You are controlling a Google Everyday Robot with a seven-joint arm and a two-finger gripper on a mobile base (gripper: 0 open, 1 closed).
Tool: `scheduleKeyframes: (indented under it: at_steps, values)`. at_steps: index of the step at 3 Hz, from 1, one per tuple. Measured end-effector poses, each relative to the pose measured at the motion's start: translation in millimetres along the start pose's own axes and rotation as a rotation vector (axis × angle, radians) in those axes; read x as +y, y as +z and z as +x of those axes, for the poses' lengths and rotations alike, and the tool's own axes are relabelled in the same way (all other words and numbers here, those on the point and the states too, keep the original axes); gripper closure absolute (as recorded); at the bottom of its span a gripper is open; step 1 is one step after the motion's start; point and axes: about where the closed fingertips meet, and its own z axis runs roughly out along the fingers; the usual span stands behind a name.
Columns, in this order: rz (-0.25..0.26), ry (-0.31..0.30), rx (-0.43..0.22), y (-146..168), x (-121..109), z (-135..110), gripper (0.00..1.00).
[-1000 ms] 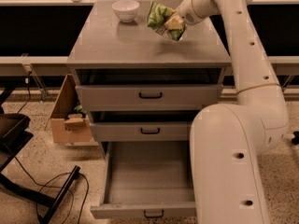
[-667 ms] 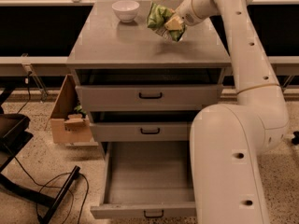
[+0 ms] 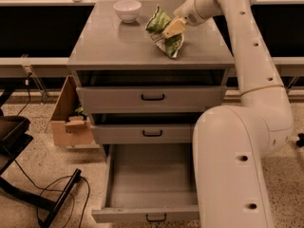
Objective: Pick green jalapeno chip bag from bottom drawer and place on counter
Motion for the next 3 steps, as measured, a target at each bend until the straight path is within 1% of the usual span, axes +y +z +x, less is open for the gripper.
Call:
scheduleKeyframes:
  at_steps: [1,2,3]
  values:
    - [-0.008,0.015,-0.015,-2,0,1,0.00]
    - [0.009,0.063,-0.036,-61,-14,11,0.00]
    - [0.084,0.163,-0.017,-151,-36,37,0.00]
